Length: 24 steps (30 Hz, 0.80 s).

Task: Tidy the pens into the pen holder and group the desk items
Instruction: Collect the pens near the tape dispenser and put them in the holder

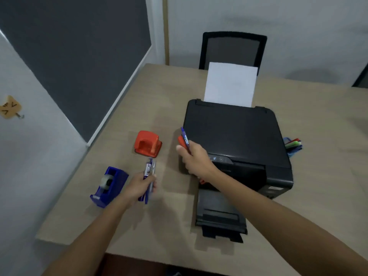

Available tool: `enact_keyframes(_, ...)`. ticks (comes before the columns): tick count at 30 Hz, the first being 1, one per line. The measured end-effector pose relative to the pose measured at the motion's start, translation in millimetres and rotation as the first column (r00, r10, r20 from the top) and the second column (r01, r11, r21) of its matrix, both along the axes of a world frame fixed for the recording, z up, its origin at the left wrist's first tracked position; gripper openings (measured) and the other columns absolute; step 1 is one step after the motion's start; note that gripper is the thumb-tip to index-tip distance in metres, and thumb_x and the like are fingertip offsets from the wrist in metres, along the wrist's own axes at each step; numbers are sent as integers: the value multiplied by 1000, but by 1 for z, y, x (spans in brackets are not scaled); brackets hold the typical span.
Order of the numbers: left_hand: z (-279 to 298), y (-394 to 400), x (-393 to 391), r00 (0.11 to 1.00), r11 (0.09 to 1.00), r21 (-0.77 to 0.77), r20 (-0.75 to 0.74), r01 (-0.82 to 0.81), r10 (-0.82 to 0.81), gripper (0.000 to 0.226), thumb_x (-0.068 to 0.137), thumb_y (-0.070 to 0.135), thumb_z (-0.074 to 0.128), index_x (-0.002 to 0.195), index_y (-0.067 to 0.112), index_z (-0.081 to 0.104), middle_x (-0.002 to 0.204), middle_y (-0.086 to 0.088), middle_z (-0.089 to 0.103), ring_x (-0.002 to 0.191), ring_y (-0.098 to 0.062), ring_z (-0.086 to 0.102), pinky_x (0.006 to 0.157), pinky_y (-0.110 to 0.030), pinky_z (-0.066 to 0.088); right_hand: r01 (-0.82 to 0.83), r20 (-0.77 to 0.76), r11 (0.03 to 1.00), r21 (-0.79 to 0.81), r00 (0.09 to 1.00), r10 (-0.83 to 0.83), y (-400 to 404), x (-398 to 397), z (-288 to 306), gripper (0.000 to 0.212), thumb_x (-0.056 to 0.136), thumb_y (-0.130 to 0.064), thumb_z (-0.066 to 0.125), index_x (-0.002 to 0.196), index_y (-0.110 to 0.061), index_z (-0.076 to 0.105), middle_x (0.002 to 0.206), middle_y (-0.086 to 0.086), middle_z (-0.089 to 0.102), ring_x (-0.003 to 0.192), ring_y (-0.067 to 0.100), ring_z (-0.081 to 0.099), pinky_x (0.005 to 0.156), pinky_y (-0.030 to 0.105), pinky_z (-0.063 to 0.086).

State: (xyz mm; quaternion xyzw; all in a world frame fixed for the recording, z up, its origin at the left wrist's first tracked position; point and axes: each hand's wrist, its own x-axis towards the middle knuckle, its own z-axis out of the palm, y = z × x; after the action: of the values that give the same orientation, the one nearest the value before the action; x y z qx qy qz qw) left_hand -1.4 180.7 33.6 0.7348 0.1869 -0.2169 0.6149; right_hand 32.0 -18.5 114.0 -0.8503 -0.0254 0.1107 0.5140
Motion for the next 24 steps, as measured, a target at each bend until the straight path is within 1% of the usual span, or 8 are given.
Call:
enact_keyframes(4,72,-26,29,999,941,-337,29,27,-19,16,98,13,50,107,12,64,61,1,56,43,-7,53,56,-31,58,94,-40,946,311,996,-86,-58,9,60,36,95,-46,45,80,-13,47,54,-1,38,39,10,33,38,24,29)
enact_keyframes(8,129,-119,70,982,876,-451,148,172,-116,23,99,17,47,118,19,60,63,3,50,42,-3,45,42,-19,46,284,-3,877,388,952,-307,-165,28,93,45,95,-53,40,82,-11,52,48,-4,37,36,9,30,36,21,25)
enact_keyframes(12,148,-244,92,972,863,-464,207,198,-111,28,97,34,49,119,19,56,60,5,43,41,-2,37,38,-16,37,471,-29,781,410,862,-505,-284,41,88,37,98,-41,37,83,-11,52,53,0,38,41,12,31,38,22,24)
enact_keyframes(14,148,-311,98,982,859,-485,166,161,-90,40,94,49,47,116,16,56,58,5,41,41,-4,34,38,-17,34,543,-51,728,420,814,-578,-341,44,78,31,99,-33,34,78,-14,47,57,3,41,47,16,36,44,24,29)
enact_keyframes(16,144,-371,103,991,848,-516,116,122,-72,46,94,56,42,110,14,55,56,4,40,38,-5,32,37,-18,31,609,-39,721,330,772,-635,-391,49,63,28,100,-31,30,83,-16,46,62,3,53,58,18,48,55,29,36)
enact_keyframes(20,122,-476,117,994,859,-511,103,12,48,24,100,32,43,85,13,47,60,0,39,37,-7,37,38,-21,34,651,-9,723,231,745,-667,-469,72,25,24,101,-34,28,105,-14,40,77,0,68,89,20,59,78,34,41)
enact_keyframes(22,104,-510,122,980,909,-415,170,-22,101,28,100,24,41,74,13,42,60,-1,40,45,-13,39,49,-27,37,651,-45,711,266,745,-665,-486,86,10,20,100,-34,30,107,-18,40,81,0,65,89,21,59,83,38,42)
enact_keyframes(24,80,-536,128,964,966,-250,235,-68,128,29,98,26,40,74,11,43,61,-3,43,53,-18,42,59,-32,38,640,-73,693,333,750,-657,-499,101,-2,11,99,-33,35,97,-25,43,79,-2,55,79,16,56,74,36,46)
